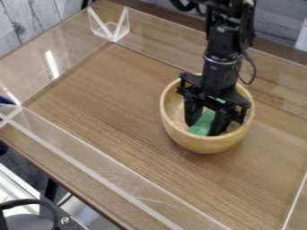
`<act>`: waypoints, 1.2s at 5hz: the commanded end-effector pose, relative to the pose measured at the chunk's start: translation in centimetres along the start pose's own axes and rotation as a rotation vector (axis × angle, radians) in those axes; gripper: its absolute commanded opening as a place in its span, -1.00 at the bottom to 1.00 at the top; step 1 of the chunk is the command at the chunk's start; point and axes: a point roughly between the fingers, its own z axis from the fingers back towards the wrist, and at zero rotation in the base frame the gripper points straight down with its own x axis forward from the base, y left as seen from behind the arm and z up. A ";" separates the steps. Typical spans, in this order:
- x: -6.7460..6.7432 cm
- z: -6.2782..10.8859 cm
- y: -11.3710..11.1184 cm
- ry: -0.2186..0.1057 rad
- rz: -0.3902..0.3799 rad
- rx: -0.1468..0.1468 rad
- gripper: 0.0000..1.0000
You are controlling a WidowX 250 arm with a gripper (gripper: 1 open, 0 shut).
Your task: Remove the green block from inside the brown bowl and put it on the table
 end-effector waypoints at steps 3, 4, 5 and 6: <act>-0.5 5.5 1.6 -0.133 0.028 0.000 -1.00; -1.3 7.7 2.3 -0.177 0.042 -0.001 -1.00; -2.4 8.9 4.8 -0.195 0.102 0.001 -1.00; -3.5 8.7 8.5 -0.187 0.144 0.005 -1.00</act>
